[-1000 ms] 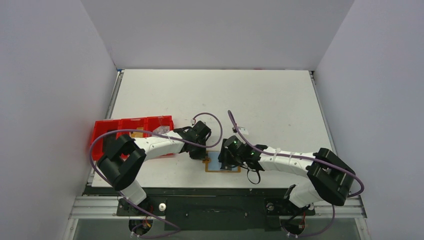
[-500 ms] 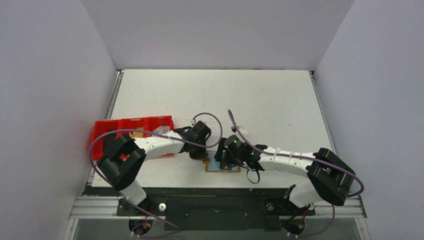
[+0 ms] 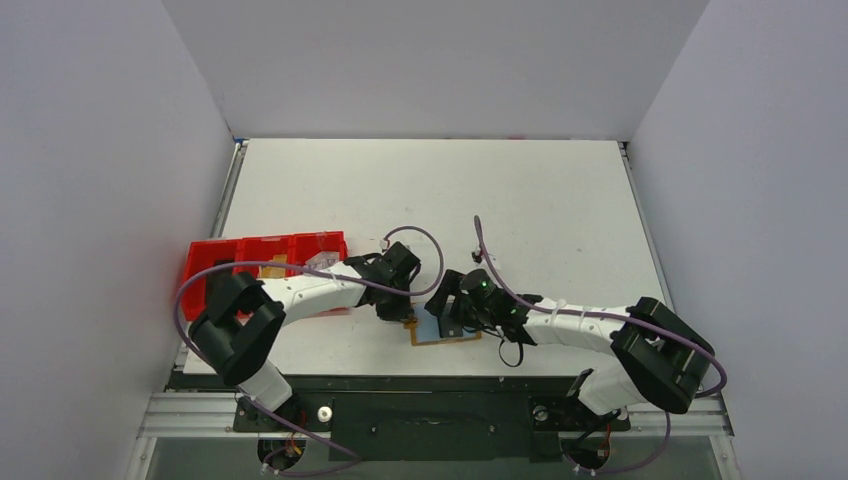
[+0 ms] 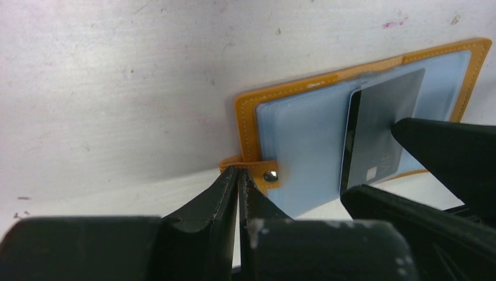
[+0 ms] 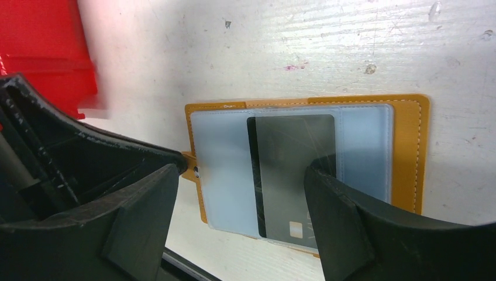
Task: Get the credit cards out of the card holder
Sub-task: Remove the credit card from the card holder, then place the credit card in the storage box.
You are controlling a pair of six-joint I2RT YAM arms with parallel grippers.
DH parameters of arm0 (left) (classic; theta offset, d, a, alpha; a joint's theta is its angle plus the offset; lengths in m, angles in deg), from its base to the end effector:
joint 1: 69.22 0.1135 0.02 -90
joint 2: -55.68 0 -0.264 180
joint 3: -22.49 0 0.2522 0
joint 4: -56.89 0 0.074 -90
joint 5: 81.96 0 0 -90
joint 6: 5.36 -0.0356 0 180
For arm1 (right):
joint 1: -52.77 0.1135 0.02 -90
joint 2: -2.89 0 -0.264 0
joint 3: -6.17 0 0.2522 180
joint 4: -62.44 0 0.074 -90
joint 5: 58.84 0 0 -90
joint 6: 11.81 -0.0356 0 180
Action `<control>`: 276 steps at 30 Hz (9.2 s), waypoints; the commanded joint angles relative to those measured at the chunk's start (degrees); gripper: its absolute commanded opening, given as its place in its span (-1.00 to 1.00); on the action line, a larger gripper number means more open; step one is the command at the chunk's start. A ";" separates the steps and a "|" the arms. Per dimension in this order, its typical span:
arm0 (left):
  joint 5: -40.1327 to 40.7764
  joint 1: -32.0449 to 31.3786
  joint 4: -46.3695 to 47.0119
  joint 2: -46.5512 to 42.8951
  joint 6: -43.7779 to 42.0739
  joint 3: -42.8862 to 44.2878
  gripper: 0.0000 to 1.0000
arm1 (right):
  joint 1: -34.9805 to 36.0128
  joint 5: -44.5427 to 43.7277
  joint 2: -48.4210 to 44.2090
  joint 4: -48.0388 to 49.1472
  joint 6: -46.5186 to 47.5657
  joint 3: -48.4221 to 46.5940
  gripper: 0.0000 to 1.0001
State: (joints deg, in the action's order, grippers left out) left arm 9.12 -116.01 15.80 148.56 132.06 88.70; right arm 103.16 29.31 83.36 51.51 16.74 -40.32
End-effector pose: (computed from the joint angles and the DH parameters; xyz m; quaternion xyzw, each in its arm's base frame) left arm 0.2060 -0.2183 0.1625 -0.0072 0.9812 -0.1350 0.1380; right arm 0.1686 0.2019 0.1555 0.0952 0.9186 0.3092 0.2272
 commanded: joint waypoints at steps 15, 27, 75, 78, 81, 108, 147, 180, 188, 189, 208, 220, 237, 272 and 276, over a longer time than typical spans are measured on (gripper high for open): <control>-6.21 -0.09 0.86 -7.42 2.67 5.80 -0.68 | -1.75 0.58 -1.92 3.13 -6.17 5.56 0.56; -14.39 1.24 15.26 1.63 7.26 -0.62 -0.69 | -1.96 0.10 -3.31 2.06 -6.04 5.07 0.53; -17.55 4.70 21.87 -2.48 10.34 -7.81 -0.74 | -0.52 -4.40 2.27 -9.70 -1.70 1.52 -0.84; -17.98 4.89 22.78 -3.33 9.91 -8.41 -0.74 | -0.43 -4.32 2.50 -9.40 -1.82 1.62 -0.85; -19.64 4.95 24.27 -2.73 9.99 -8.51 -0.73 | -0.23 -4.26 3.06 -9.28 -1.92 1.45 -0.88; -22.30 4.49 30.21 2.87 10.63 -8.66 -0.74 | -0.04 -4.39 3.38 -9.86 -1.87 1.21 -0.92; -24.59 9.99 22.34 0.07 5.73 -9.60 -0.98 | 0.45 -7.83 8.98 -16.70 0.92 -2.88 -1.00; -23.53 11.73 19.98 -2.10 3.21 -10.91 -0.89 | 0.79 -8.90 9.63 -16.92 0.50 -2.39 -1.00; -26.52 11.80 24.42 -1.74 6.11 -12.08 -1.00 | 1.04 -7.09 7.28 -14.53 0.85 -2.32 -0.73; -26.85 11.80 24.95 -1.85 6.55 -12.38 -1.00 | 0.90 -6.97 6.44 -14.53 1.04 -2.33 -0.65; -31.49 12.47 44.67 -2.78 24.20 -18.35 -1.00 | -4.23 7.80 -3.77 5.44 -5.75 9.36 -0.08; -31.47 12.42 44.83 -2.51 24.86 -18.48 -1.00 | -6.84 12.93 -1.77 17.48 -11.63 14.27 -0.28; -23.17 13.11 15.10 -5.95 5.66 -7.83 -1.00 | -6.90 6.62 -2.81 2.32 -5.33 9.15 -0.83; -11.44 17.70 -8.07 -21.60 -9.63 2.18 -1.00 | -6.51 2.02 -8.31 -12.37 1.93 -1.21 -0.73; -10.67 18.58 -10.13 -23.30 -10.39 3.17 -1.00 | -6.45 0.75 -10.08 -14.25 2.92 -2.86 -0.57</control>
State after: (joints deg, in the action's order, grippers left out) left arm -3.43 -98.43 9.24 127.95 123.93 88.89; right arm 96.36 33.11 76.15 39.36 17.63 -40.08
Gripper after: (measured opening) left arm 0.004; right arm 0.191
